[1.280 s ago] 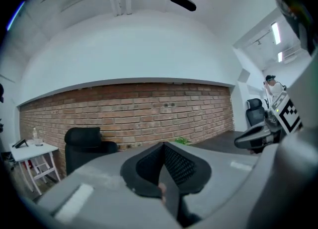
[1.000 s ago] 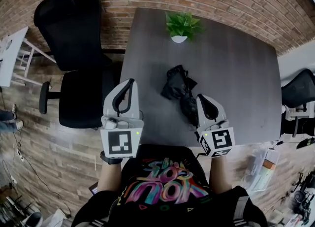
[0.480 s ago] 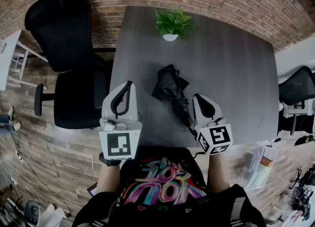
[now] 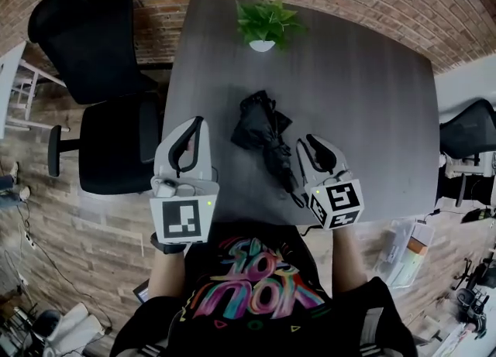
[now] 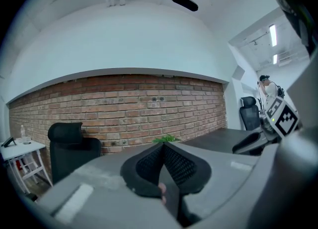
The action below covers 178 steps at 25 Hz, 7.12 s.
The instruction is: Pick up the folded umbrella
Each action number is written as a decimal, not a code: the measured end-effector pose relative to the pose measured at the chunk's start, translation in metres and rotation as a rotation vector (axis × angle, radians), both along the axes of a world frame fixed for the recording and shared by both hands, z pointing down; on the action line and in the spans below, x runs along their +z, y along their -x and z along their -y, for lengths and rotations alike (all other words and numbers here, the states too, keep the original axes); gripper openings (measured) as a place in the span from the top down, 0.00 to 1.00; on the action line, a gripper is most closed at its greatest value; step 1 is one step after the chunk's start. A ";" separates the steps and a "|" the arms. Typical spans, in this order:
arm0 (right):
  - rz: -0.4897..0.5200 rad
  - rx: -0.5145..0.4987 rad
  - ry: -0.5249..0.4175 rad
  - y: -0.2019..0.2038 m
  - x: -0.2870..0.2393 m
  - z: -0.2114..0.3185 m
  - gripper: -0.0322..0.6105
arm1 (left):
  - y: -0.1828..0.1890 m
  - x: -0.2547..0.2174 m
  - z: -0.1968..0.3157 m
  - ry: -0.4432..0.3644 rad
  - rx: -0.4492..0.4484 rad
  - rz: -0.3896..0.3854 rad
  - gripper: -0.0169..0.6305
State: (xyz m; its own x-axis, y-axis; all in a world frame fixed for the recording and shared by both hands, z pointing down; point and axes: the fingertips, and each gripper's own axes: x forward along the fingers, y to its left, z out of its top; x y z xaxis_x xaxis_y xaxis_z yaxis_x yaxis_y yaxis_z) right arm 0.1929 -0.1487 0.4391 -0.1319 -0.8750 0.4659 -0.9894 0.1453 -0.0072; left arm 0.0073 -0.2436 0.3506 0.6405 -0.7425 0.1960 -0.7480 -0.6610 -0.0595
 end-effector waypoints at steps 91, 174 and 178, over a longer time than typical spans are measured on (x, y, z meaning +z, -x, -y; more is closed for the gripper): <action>0.106 0.016 -0.104 0.009 -0.026 0.010 0.58 | -0.009 -0.015 -0.021 -0.044 0.032 -0.012 0.97; -0.015 0.233 -0.368 -0.053 -0.124 -0.066 0.58 | -0.028 -0.025 -0.010 -0.043 0.051 -0.067 0.97; 0.000 0.246 -0.350 -0.048 -0.122 -0.072 0.58 | -0.022 -0.021 -0.016 -0.021 0.046 -0.057 0.97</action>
